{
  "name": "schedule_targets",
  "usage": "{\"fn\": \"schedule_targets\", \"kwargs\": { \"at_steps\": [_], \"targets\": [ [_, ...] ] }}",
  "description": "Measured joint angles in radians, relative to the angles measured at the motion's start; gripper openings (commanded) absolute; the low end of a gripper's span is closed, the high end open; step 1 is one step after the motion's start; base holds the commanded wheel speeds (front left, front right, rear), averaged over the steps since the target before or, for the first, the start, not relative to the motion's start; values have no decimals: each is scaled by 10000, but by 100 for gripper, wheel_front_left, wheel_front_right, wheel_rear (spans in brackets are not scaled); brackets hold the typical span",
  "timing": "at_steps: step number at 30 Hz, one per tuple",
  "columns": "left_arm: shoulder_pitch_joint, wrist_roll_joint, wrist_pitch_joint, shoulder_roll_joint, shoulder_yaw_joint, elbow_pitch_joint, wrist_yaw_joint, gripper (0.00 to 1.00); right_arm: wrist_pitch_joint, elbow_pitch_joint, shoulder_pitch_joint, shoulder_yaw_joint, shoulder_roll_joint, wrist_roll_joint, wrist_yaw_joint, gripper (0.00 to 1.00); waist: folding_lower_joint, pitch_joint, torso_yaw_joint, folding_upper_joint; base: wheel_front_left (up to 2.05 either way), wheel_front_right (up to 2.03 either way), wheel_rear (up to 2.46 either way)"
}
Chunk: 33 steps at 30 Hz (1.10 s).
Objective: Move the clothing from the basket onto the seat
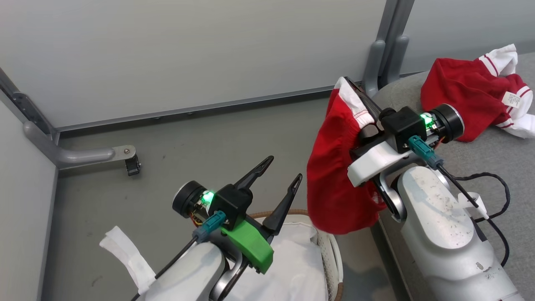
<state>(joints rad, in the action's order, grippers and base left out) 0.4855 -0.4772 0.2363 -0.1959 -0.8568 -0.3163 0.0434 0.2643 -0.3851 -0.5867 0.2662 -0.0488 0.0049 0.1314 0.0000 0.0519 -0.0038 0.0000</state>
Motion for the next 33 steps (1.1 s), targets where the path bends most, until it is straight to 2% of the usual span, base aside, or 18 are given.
{"fn": "schedule_targets", "kwargs": {
  "at_steps": [8, 20, 27, 33],
  "targets": [
    [-741, -138, 249, 453, 550, -408, -36, 100, 0, 136, 2, -349, 0, -219, 0, 0, 0, 107, -55, 0, 0, 0, 0],
    [-1592, 510, 276, 853, 1572, -203, 219, 100, 0, 286, -161, -512, 6, -360, 0, 0, 0, 258, -382, 0, 0, 0, 0],
    [-1712, 890, 276, 924, 1883, -213, 405, 100, 0, 483, -418, -892, -2, -719, 0, 0, 1, 417, -1022, 0, 0, 0, 0],
    [-1666, 1220, 276, 951, 2044, -219, 533, 100, 0, 522, -524, -1375, -8, -1135, 0, 0, 0, 683, -1912, 0, 0, 0, 0]
  ]
}}
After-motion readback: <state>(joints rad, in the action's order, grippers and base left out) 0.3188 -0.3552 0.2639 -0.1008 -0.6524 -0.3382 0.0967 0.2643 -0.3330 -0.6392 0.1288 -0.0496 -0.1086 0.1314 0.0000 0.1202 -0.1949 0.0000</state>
